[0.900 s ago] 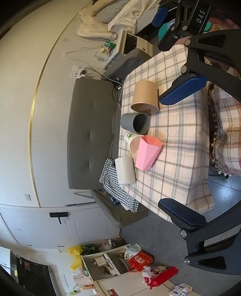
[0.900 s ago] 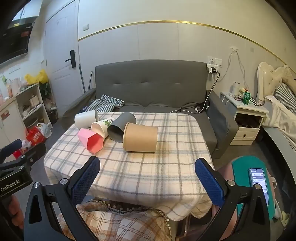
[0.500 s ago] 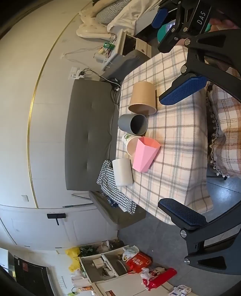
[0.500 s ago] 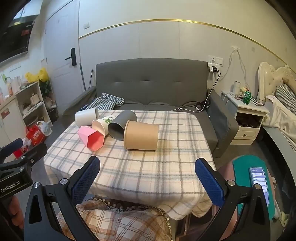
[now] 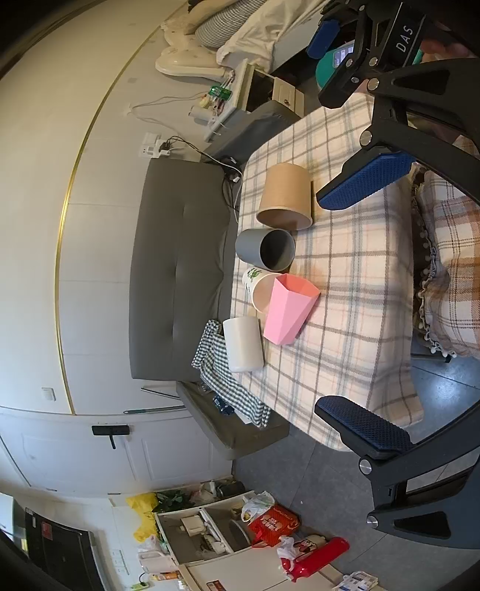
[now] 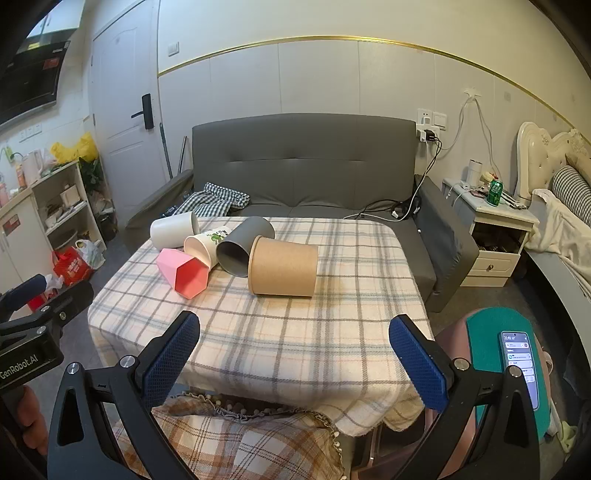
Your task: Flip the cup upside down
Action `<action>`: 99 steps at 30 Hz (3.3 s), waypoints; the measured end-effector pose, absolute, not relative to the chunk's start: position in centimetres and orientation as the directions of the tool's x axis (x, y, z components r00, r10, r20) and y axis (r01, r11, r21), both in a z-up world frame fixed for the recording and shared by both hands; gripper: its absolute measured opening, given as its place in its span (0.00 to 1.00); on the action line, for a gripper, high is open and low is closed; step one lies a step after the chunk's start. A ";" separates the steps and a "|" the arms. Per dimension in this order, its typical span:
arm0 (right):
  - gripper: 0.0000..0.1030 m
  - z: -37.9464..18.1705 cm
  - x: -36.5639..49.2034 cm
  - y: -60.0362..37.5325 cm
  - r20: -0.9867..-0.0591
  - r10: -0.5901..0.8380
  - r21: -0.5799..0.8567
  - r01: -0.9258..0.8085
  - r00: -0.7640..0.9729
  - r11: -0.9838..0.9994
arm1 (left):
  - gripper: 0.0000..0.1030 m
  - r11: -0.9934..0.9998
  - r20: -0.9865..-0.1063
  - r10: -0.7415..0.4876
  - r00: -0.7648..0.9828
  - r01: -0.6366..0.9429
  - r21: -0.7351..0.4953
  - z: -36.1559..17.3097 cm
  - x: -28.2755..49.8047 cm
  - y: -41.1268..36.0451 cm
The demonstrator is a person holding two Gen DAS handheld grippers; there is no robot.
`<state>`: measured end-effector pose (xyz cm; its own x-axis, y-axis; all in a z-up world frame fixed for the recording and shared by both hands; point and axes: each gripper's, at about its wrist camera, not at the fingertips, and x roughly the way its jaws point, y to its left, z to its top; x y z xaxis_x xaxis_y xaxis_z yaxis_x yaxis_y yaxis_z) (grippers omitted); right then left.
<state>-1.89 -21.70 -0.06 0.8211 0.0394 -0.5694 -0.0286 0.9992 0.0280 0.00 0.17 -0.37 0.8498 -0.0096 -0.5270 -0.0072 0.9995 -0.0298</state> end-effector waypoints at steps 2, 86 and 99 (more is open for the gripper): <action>1.00 0.0 -1.9 -21.7 -0.569 0.040 0.028 -0.029 0.821 0.999 | 1.00 1.000 -0.528 -0.010 0.849 -0.007 -0.030 -0.4 0.0 0.2; 1.00 -5.1 15.3 -19.2 -0.802 0.124 -0.390 -0.669 0.584 0.633 | 1.00 0.997 -0.718 0.068 0.692 -0.076 0.021 -7.0 10.5 -1.1; 1.00 -10.4 18.8 -16.2 -0.865 0.051 -0.411 -0.763 0.500 0.499 | 1.00 0.999 -0.749 0.030 0.662 -0.049 -0.003 -8.6 11.9 -0.3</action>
<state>18.81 -16.21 -10.43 0.4999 0.0514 -0.8646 -0.7627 0.4990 -0.4113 11.91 -0.27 -8.63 0.6616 0.0300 -0.7492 -0.0488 0.9988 -0.0030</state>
